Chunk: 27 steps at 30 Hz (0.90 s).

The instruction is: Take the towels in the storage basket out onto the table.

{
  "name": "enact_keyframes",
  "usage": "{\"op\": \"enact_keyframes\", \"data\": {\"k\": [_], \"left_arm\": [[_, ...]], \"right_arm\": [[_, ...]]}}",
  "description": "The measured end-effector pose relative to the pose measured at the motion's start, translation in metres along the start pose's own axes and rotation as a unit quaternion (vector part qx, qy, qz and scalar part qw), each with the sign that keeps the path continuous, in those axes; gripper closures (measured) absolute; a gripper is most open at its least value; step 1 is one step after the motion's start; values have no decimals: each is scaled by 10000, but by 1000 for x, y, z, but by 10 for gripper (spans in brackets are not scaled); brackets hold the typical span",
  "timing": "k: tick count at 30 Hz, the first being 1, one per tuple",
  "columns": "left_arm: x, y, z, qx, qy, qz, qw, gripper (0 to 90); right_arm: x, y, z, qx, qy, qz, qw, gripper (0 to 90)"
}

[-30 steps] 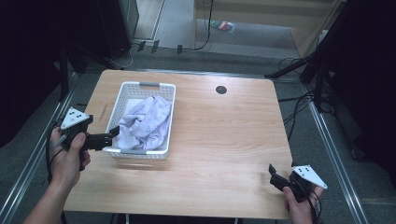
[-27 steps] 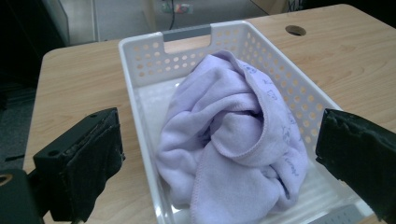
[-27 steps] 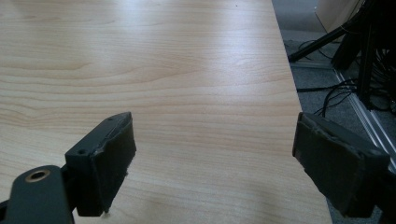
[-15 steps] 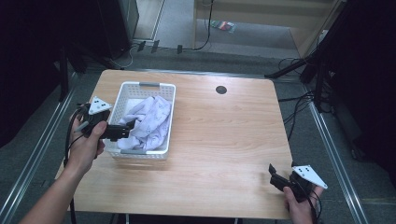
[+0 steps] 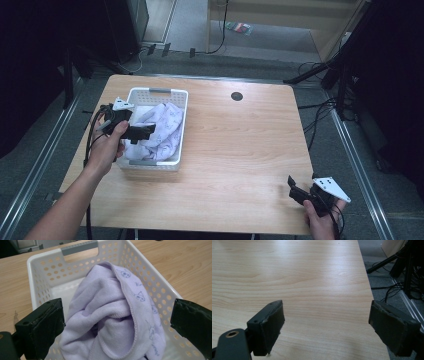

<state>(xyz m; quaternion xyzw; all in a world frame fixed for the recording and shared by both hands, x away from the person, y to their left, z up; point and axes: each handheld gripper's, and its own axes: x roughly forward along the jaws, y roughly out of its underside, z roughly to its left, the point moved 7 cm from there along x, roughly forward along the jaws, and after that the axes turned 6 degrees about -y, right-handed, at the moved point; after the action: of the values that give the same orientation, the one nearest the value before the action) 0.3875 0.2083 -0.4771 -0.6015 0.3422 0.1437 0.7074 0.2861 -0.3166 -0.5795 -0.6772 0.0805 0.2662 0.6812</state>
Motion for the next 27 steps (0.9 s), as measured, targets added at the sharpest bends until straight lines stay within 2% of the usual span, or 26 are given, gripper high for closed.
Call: {"op": "enact_keyframes", "data": {"k": [9, 11, 12, 14, 17, 19, 21, 22, 27], "left_arm": [[25, 1, 0, -46, 57, 356, 9993, 0], [33, 2, -2, -91, 174, 513, 9985, 0], [33, 2, -2, -91, 174, 513, 9985, 0], [40, 3, -6, -176, 356, 658, 9970, 0], [45, 4, -8, -124, 342, 775, 9963, 0], [54, 6, -8, -128, 290, 961, 9949, 0], [56, 6, -9, -168, 294, 993, 9945, 0], [59, 7, -10, -153, 331, 1094, 9933, 0], [70, 13, -11, -84, 264, 1376, 9901, 0]], "right_arm": [[0, 0, 0, 4, -9, 3, 10000, 134], [0, 0, 0, 4, -10, 6, 10000, 134], [0, 0, 0, 4, -10, 6, 10000, 134], [0, 0, 0, 7, -9, 11, 10000, 134], [0, 0, 0, 9, -11, 11, 10000, 134], [0, 0, 0, 8, -10, 10, 10000, 134], [0, 0, 0, 7, -10, 9, 10000, 134], [0, 0, 0, 8, -11, 9, 10000, 134], [0, 0, 0, 15, -20, 15, 10000, 134]]}}
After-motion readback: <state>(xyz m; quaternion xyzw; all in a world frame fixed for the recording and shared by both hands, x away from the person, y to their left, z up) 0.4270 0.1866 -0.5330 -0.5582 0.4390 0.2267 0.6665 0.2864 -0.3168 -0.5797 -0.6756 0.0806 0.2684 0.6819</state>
